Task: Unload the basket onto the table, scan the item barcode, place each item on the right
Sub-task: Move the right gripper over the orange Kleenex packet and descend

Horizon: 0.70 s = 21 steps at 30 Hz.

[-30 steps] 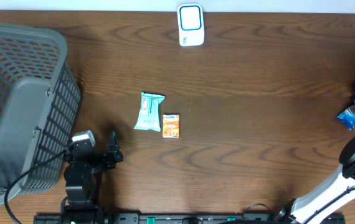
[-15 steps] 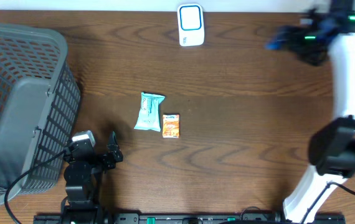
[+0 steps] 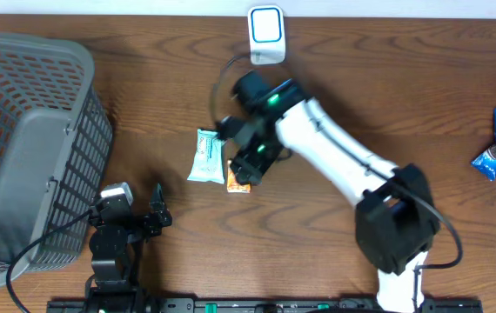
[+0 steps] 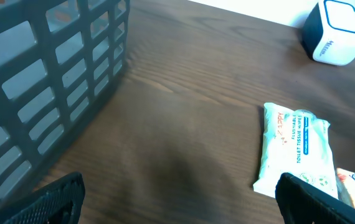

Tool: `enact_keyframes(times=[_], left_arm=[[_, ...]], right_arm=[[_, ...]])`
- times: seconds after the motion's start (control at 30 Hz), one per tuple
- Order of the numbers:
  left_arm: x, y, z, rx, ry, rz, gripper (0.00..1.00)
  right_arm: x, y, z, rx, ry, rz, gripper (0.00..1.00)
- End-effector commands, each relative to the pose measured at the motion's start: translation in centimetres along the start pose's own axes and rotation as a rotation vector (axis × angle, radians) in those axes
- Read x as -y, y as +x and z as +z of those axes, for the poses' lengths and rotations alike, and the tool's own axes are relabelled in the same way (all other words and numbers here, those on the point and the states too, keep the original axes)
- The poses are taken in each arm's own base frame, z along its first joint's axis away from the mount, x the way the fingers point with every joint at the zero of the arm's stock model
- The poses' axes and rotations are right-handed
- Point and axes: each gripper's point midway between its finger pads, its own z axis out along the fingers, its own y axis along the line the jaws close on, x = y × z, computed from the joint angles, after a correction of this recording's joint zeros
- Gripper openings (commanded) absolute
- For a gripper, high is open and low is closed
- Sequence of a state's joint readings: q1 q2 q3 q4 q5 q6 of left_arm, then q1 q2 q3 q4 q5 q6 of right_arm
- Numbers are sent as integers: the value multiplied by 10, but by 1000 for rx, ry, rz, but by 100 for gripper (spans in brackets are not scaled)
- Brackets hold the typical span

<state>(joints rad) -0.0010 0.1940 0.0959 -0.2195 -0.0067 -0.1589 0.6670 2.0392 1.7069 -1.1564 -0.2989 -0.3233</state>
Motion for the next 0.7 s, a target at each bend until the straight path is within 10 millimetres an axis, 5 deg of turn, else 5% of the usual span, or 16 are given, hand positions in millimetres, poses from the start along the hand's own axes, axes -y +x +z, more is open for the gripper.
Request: enact_keyframes(times=[0.0, 0.1, 0.5, 0.67], left_arm=[[-6, 12, 3, -26, -24, 9, 98], [-6, 12, 3, -26, -24, 9, 98], [-6, 12, 3, -26, -24, 9, 98], [-6, 12, 3, -26, -24, 9, 98]], right_arm=[[-8, -8, 12, -1, 135, 51, 28], [-21, -20, 24, 39, 138, 72, 2], [-56, -55, 65, 199, 31, 113, 1], [-58, -51, 90, 161, 24, 174, 1]])
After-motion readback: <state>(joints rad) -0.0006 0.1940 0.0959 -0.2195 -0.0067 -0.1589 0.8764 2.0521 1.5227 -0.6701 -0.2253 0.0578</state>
